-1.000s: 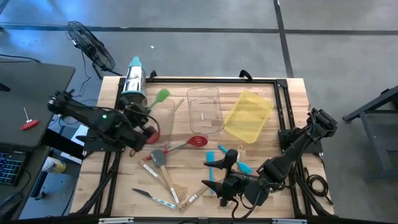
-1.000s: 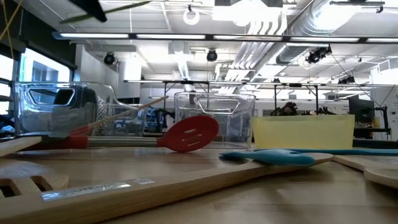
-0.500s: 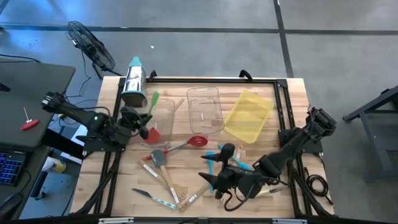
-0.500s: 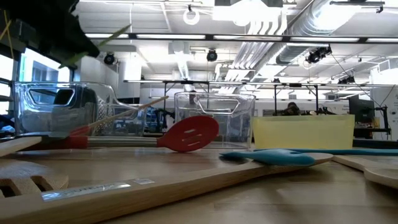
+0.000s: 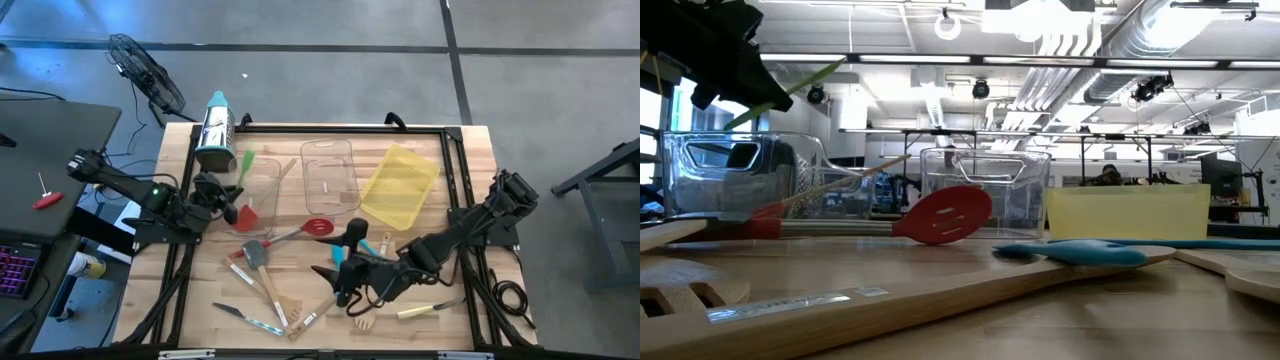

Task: Pick & Place Kitchen Items
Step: Put the green spatula into the left transparent bin

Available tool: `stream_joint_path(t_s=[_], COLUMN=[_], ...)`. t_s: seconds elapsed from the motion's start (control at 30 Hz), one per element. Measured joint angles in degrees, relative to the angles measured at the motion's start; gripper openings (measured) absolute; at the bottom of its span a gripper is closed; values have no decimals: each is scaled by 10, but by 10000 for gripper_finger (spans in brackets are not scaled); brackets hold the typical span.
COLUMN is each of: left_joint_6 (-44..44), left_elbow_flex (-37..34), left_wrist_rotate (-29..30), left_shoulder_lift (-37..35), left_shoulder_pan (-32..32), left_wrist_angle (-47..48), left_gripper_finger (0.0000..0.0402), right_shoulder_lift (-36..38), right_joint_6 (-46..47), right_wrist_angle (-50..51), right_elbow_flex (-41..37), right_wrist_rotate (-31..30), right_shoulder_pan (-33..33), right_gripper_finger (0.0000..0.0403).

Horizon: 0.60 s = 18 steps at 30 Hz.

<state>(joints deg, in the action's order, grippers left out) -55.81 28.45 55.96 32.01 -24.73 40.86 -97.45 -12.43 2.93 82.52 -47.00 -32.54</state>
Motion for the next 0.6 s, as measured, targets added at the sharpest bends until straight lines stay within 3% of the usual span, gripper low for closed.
stream_joint_path(t_s=[0.6], left_joint_6=[-32], left_elbow_flex=[0], left_wrist_rotate=[-27], left_shoulder_lift=[58], left_shoulder_pan=[0], left_wrist_angle=[13], left_gripper_finger=[34], right_shoulder_lift=[0], right_joint_6=[24], right_wrist_angle=[12], right_elbow_flex=[0], right_wrist_rotate=[38], right_shoulder_pan=[16], right_gripper_finger=[293])
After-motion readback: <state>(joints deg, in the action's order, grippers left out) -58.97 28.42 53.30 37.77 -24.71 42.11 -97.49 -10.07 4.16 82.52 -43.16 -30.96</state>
